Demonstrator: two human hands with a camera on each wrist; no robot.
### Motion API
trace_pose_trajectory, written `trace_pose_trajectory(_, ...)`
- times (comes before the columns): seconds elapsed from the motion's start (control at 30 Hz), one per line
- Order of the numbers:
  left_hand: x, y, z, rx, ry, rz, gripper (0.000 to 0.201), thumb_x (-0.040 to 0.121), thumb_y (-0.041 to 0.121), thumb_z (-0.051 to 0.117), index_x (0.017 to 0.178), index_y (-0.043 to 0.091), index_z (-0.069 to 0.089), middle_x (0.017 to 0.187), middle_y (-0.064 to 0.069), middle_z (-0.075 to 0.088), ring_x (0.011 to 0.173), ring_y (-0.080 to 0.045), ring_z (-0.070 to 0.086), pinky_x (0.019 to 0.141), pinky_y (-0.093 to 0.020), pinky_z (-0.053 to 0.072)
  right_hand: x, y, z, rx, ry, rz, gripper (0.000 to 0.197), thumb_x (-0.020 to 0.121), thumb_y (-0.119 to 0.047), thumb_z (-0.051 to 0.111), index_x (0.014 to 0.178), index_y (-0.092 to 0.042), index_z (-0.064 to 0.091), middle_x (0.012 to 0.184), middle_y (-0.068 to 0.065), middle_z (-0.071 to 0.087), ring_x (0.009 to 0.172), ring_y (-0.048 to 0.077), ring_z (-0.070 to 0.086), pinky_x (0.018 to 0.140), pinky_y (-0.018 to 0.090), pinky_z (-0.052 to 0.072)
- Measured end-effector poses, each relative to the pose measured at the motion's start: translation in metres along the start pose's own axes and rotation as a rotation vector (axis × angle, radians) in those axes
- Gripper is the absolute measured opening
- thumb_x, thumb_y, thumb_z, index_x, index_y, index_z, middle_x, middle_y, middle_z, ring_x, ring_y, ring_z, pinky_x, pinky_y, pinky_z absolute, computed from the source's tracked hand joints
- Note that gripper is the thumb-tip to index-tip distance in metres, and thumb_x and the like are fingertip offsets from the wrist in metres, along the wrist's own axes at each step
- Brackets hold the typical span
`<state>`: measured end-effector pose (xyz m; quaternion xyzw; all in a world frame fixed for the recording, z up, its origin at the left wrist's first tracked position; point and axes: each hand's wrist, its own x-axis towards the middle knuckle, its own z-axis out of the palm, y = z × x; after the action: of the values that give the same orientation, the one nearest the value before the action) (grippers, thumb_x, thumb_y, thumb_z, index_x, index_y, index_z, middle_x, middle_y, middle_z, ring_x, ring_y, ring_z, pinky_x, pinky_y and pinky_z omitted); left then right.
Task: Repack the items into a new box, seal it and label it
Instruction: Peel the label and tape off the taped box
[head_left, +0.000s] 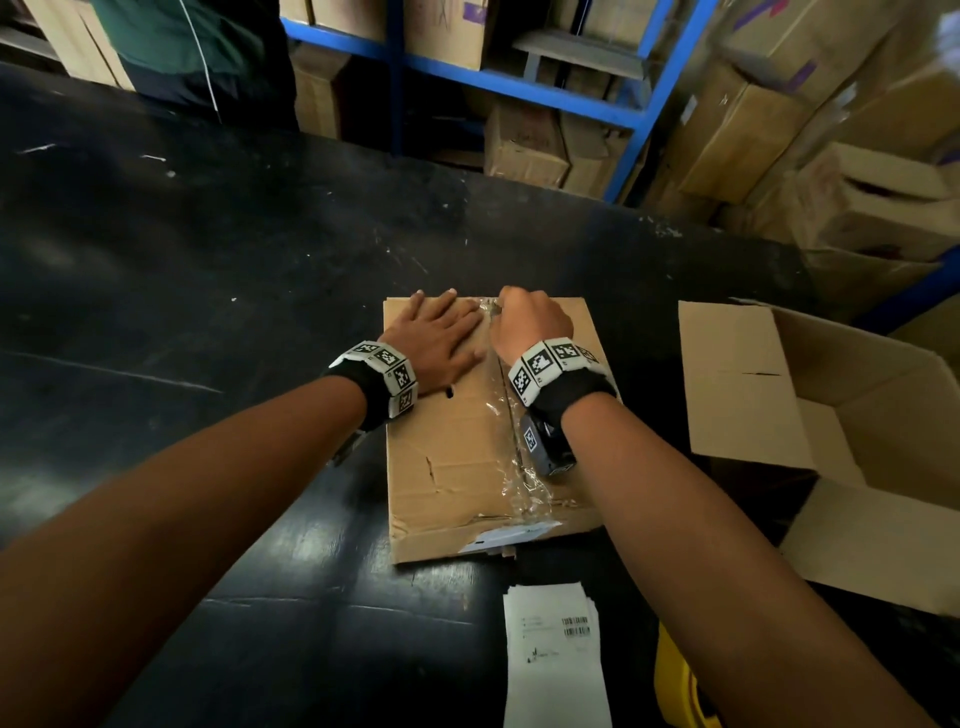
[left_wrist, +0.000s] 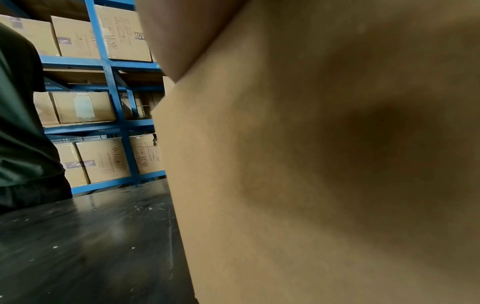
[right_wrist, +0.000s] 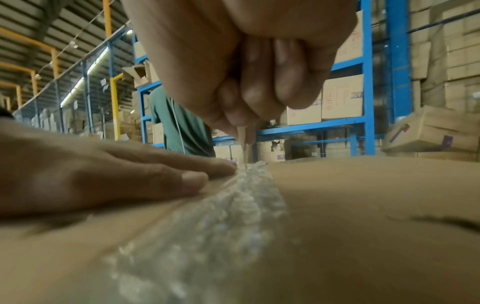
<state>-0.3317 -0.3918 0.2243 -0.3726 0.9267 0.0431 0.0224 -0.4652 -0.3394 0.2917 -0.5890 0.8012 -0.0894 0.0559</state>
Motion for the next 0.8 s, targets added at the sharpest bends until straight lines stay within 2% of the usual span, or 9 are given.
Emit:
trace_pose_trajectory(0.2,0.0,-0.001,0.0,-0.016,0.009,0.002,0.066,0.094,0.059,0.013,0.151,0.025,0.008,0.16,0.006,0.008,0.147,-0.018,-0.001,0.118,-0.048,-0.002,0.0,0.007,0.0,0.061,-0.029,0.035,0.018,0.093,-0.021,0.051,0.106,-0.018,0.063,0.103,0.011,0.068,0.093,0.033,0.064,0.075,0.039,0.054)
trace_pose_trajectory(0.43,0.001,-0.002,0.002,-0.012,0.016,0.0,0.064,0.096,0.056,0.012,0.151,0.025,0.009,0.16,0.007,0.009,0.147,-0.018,0.0,0.118,-0.049,-0.001,-0.004,0.005,0.009,-0.058,-0.027,-0.086,0.022,0.095,-0.017,0.049,0.115,-0.014,0.057,0.104,0.014,0.066,0.097,0.035,0.064,0.072,0.039,0.049)
trace_pose_trajectory(0.53,0.002,-0.002,0.003,-0.008,0.01,-0.004,0.062,0.096,0.054,0.011,0.151,0.025,0.009,0.16,0.007,0.008,0.147,-0.018,-0.001,0.118,-0.049,-0.002,-0.004,0.004,0.008,-0.047,-0.041,-0.073,0.022,0.095,-0.016,0.049,0.114,-0.014,0.059,0.105,0.014,0.066,0.097,0.034,0.064,0.07,0.036,0.047)
trace_pose_trajectory(0.67,0.0,-0.001,0.0,-0.017,0.013,-0.006,0.061,0.097,0.052,0.012,0.151,0.025,0.009,0.159,0.007,0.009,0.147,-0.018,0.0,0.118,-0.048,-0.001,-0.006,0.005,0.004,0.024,-0.051,-0.039,0.024,0.093,-0.018,0.052,0.114,-0.016,0.064,0.108,0.013,0.066,0.098,0.034,0.064,0.076,0.037,0.052)
trace_pose_trajectory(0.8,-0.001,-0.002,0.001,-0.015,0.023,-0.005,0.06,0.097,0.051,0.013,0.151,0.024,0.012,0.159,0.008,0.011,0.147,-0.018,0.001,0.118,-0.049,0.0,-0.005,0.002,0.006,0.043,-0.085,-0.013,0.02,0.094,-0.015,0.051,0.109,-0.013,0.064,0.106,0.012,0.066,0.096,0.033,0.064,0.074,0.036,0.052)
